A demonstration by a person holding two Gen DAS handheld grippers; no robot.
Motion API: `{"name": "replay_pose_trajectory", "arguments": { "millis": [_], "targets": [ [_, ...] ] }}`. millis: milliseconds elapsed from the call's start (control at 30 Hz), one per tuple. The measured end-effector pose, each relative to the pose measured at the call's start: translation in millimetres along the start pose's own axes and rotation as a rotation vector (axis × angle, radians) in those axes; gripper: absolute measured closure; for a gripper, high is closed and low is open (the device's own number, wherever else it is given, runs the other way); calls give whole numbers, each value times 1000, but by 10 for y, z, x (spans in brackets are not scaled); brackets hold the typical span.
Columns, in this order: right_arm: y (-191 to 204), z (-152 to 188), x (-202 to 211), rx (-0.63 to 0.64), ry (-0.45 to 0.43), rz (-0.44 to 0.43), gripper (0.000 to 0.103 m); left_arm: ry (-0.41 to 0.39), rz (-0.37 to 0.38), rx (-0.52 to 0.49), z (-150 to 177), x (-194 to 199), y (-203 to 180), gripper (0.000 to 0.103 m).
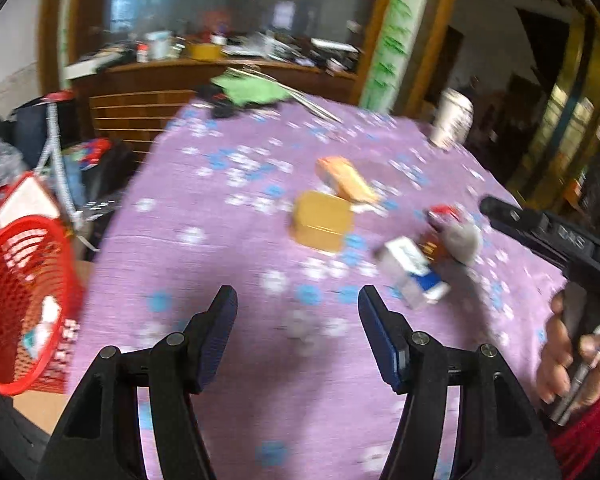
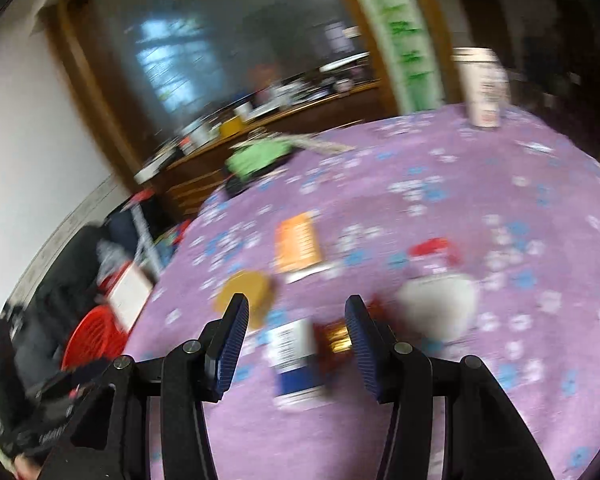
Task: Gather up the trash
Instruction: 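Move both open tools back over the table items, then grasp the white-and-blue medicine box with the left tool while the right tool approaches the red wrapper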
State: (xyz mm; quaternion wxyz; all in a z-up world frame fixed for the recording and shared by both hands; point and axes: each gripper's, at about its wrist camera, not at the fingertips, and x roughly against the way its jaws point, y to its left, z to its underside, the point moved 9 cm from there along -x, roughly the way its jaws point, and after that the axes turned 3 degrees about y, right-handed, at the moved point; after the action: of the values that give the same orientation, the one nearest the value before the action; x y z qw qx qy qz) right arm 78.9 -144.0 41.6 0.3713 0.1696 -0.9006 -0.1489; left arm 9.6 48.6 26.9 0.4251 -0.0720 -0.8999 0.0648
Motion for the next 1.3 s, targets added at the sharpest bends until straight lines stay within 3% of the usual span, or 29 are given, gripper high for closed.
{"name": "replay_pose_trajectory", "arguments": {
  "millis": [233,333,567,600,733,1133,1300],
  "targets": [
    [-617,-85,-54,-96,-81,87,49,157,71,-8,-63,-535,-746,41],
    [-760,-74,-78,-141,-83,73,49,208,83,9,-67,-768,-960,41],
    [-918,-149,70,-216,-146,57,49,271,-28,-22,-51,-1258,-1139,44],
    [-905,-151,81,-211,-146,48,49,270,-26,-31,-49,-1293,-1161,53],
    [-820,-130,52,-185,-128,19,49,248,-52,-55,-46,-1327,-1097,71],
    [-323,207,-380,-48,91,-124,49,128,-66,-71,6,-1050,-461,70],
    [-373,253,-438,-72,108,-131,49,-21,-90,-37,-77,-820,-117,70]
  ]
}}
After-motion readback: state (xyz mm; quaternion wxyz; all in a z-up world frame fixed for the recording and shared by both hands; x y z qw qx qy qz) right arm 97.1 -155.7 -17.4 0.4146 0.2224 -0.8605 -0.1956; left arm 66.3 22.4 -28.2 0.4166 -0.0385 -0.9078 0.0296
